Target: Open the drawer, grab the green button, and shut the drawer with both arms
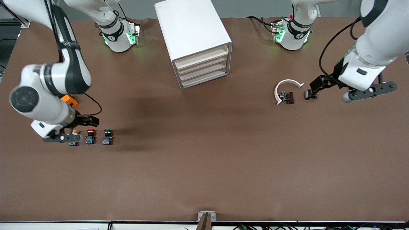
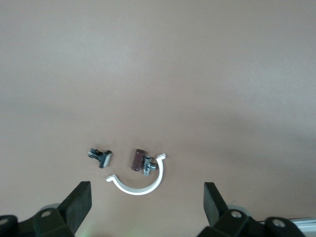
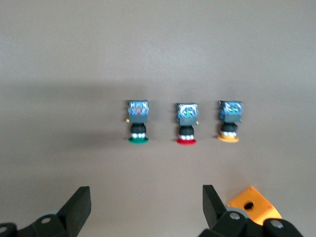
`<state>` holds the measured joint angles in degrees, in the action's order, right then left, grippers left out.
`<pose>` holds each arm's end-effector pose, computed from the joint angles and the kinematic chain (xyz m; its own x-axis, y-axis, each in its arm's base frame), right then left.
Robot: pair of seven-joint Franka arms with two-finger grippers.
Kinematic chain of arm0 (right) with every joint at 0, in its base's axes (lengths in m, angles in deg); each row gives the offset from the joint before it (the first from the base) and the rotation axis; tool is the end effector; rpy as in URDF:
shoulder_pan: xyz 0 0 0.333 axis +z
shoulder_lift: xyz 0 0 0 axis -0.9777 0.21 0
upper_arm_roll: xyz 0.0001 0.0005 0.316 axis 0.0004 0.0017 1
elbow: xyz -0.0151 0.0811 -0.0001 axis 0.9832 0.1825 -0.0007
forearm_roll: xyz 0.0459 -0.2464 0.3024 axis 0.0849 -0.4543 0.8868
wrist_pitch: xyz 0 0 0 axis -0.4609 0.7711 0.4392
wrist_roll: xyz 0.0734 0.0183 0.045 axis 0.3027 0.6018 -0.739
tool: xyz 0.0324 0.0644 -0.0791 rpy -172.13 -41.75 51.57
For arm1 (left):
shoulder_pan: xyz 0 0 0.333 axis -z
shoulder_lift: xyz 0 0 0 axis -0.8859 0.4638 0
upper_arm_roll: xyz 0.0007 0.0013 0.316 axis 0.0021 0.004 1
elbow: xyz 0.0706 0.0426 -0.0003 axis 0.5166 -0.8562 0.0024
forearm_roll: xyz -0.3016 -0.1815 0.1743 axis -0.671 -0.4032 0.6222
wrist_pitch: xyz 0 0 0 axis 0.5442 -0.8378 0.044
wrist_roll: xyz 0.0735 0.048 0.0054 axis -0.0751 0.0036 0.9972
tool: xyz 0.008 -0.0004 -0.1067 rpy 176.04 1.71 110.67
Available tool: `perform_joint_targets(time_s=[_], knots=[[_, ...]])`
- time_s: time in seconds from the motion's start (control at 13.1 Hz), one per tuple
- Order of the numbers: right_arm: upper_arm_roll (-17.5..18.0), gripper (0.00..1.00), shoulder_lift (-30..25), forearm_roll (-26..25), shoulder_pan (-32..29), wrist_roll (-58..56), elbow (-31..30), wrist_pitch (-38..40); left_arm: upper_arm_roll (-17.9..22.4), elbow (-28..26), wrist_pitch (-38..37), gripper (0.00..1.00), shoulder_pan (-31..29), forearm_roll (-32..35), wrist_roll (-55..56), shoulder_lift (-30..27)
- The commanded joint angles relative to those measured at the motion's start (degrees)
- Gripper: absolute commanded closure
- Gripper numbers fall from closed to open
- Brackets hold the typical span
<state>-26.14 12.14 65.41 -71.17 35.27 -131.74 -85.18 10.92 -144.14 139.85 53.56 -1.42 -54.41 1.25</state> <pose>0.6047 0.0282 0.4132 0.9947 0.0375 -0.0956 0.0487 -0.9918 0.1179 0.5529 -0.1073 0.5939 0.9792 0.2016 -0.0235 0.2009 -0.9791 -0.0309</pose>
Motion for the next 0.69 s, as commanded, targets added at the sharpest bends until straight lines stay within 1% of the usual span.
perform_joint_targets(time_s=[0.0,0.15,0.23,0.38,0.61], knots=[[0.60,0.00,-7.12,1.43,-1.08,-0.15,-1.52,5.48,6.42,-1.29,-0.56,0.00,2.11,-0.75,-5.29,-2.48],[0.42,0.00,-11.43,1.88,-1.08,-0.23,-0.56,10.14,12.66,-1.03,-0.38,0.00,5.28,-0.57,-8.97,-2.74],[0.25,0.00,-12.67,1.97,-1.17,-0.23,0.58,12.60,13.91,-1.03,-0.47,0.00,5.46,-0.57,-10.82,-2.91],[-0.19,0.00,-13.12,2.06,-2.57,-2.24,3.47,16.21,14.19,-2.25,-0.82,0.00,5.38,-0.75,-13.47,-4.92],[-0.19,0.00,-13.03,3.11,-4.77,-4.72,7.09,17.71,14.19,-3.39,-0.91,0.00,5.38,-0.75,-15.92,-6.42]])
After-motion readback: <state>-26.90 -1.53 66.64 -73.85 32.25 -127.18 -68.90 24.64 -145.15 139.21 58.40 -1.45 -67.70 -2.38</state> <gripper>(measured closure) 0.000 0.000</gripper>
